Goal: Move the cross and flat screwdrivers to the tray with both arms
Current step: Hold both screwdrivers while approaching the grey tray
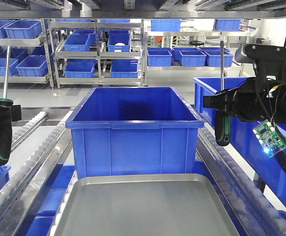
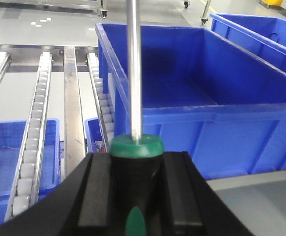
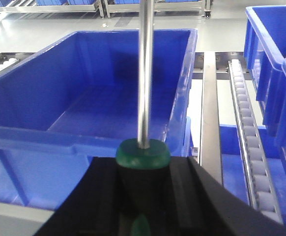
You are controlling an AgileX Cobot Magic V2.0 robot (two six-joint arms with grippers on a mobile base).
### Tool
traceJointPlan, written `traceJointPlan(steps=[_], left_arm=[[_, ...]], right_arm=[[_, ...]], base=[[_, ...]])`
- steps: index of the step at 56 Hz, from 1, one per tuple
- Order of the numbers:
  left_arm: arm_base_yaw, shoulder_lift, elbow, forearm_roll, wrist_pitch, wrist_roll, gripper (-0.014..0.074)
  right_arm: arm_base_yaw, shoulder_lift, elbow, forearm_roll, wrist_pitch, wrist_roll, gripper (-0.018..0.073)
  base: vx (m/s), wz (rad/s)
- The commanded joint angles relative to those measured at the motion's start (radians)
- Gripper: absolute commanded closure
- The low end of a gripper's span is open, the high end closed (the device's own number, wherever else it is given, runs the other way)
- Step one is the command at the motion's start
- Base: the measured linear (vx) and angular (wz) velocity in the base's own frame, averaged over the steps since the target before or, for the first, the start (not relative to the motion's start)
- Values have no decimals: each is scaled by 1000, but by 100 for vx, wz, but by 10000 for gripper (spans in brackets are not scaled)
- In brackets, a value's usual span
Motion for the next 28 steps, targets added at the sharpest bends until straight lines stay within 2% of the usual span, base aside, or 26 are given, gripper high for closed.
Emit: traceJointPlan(steps=[1, 28], left_arm=[[-5, -26, -30, -14, -92, -2, 603], [-5, -26, -30, -14, -92, -2, 603]], right_arm=[[-2, -45, -32, -1, -93, -5, 568], [-2, -45, -32, -1, -93, -5, 568]], base=[[9, 3], [6, 1]])
